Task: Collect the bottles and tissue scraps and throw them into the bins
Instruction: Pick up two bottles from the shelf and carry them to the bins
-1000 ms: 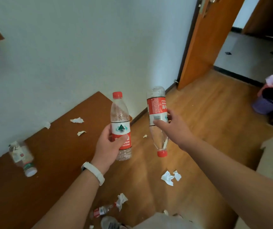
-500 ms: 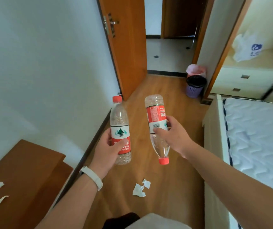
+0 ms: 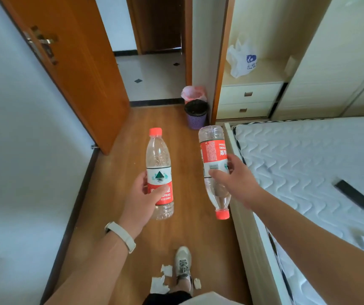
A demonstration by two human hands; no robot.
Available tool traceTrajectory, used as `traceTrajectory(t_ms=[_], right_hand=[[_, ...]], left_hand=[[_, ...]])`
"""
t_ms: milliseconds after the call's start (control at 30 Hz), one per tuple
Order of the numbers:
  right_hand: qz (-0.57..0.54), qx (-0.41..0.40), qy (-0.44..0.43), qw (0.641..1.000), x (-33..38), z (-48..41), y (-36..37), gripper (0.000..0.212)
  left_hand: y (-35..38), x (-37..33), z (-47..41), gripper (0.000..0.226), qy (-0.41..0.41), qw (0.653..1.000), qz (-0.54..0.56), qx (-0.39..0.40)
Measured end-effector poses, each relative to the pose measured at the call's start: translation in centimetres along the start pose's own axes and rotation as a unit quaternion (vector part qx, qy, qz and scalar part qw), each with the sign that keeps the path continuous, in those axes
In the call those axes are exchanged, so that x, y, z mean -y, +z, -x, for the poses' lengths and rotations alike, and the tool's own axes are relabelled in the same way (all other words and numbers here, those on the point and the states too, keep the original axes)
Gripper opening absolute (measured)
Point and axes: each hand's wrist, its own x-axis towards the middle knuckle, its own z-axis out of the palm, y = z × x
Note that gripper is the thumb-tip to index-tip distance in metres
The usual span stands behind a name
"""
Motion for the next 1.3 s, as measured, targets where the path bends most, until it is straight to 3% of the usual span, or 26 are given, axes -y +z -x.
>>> traceTrajectory(t_ms=[333,633,1300], right_hand=[[0.06,-0.064,0.031,0.996,4.5,-13.1,0.6,0.044],[0.05,-0.045,0.02,0.998,7.2,-21.7,1.0,0.045],[0.014,0.008,0.04,0.999,7.7,-53.6,-9.3,0.052]], left_hand=[[-0.7,-1.7,-16.3,0.049,-0.001,0.998,0.046,0.051],[-1.1,-4.8,-24.8,0.045,0.004,0.999,0.027,0.047],[12.0,-13.1,-51.1,0.051,-0.028,0.998,-0.043,-0.023]])
